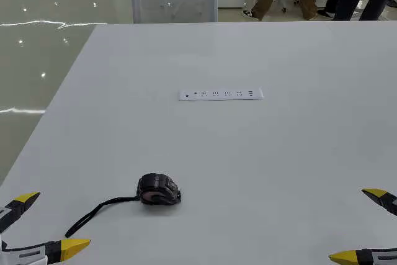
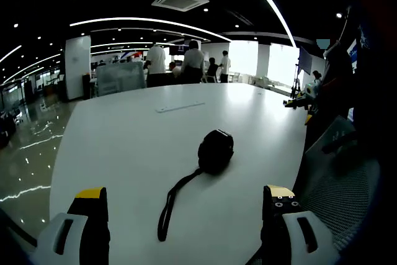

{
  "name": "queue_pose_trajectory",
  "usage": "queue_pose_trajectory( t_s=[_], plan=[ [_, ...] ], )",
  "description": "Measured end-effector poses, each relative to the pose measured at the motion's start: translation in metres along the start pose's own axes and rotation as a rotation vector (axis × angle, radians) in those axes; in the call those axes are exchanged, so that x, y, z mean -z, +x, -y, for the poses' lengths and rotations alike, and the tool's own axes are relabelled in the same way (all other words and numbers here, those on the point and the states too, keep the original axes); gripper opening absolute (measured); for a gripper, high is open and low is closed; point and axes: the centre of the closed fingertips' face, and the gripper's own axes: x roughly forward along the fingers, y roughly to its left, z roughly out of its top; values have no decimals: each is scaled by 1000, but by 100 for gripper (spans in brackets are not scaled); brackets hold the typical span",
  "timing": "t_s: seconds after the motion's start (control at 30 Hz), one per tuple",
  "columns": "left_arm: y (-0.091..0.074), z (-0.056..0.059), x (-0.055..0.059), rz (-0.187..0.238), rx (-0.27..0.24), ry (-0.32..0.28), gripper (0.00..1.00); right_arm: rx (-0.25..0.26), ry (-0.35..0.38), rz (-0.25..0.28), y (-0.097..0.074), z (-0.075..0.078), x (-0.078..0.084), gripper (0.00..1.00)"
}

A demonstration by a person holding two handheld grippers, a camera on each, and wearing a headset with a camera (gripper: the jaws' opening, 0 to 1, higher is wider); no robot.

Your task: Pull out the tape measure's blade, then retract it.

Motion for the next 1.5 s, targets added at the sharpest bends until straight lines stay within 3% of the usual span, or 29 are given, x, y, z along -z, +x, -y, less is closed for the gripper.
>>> queue_pose_trajectory(
  t_s=[0.43, 0.67, 1.0, 1.17, 1.27, 1.3, 1.4, 1.5],
  plan=[
    [0, -6, 8, -34, -9, -25, 100, 11, 16, -8, 0, 1, 5, 100],
    [4, -6, 14, -79, 3, -46, 100, 17, 22, -7, 1, 1, 4, 100],
    [12, 2, 14, -134, 46, -67, 100, 21, 14, -7, 5, 4, -3, 100],
    [21, 2, 9, -161, 60, -47, 100, 18, 16, -8, 11, 5, -8, 100],
    [27, 13, 13, -214, 134, -17, 100, 1, 2, 21, 17, 2, -15, 100],
    [30, 17, 16, -240, 160, 20, 100, -5, -3, 16, 20, 1, -16, 100],
    [37, 20, 21, -295, 186, 77, 100, -31, 3, -1, 28, -2, -18, 100],
    [43, 23, 18, -340, 212, 66, 100, -42, -18, 2, 33, -2, -24, 100]
  ],
)
